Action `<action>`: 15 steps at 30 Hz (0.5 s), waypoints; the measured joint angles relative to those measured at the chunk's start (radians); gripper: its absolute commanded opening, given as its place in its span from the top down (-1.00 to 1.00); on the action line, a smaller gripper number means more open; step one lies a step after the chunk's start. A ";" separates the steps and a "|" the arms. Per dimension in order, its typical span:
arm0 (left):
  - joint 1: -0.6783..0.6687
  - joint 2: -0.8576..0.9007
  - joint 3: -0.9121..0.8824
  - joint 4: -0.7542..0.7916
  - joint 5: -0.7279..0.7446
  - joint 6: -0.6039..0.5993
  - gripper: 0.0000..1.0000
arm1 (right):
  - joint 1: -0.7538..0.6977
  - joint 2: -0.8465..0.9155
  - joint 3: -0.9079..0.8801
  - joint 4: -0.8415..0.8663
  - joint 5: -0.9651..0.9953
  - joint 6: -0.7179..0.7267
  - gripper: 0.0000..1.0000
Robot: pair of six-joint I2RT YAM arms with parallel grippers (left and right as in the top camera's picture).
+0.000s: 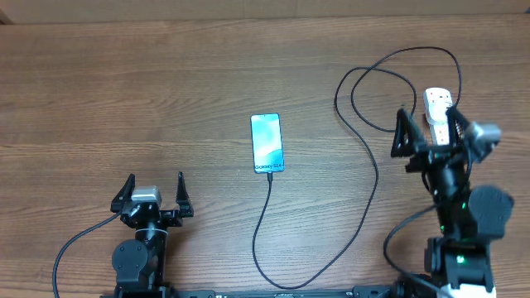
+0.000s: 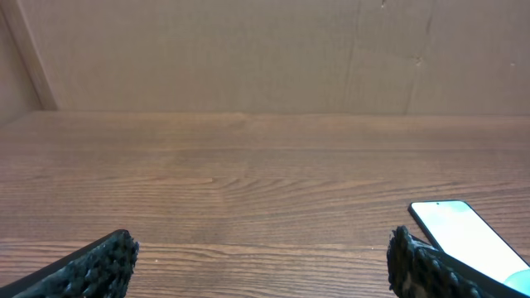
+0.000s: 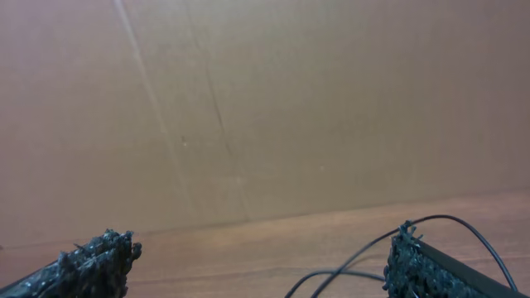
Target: Plug charger to phone and switch on socket
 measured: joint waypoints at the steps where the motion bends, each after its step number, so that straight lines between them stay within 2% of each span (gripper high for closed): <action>1: 0.000 0.000 0.000 0.000 0.000 0.000 -1.00 | 0.000 -0.024 -0.029 0.011 0.000 0.001 -1.00; 15: 0.000 0.000 0.000 0.000 0.000 0.000 -1.00 | 0.000 -0.263 -0.248 0.030 0.000 0.000 -1.00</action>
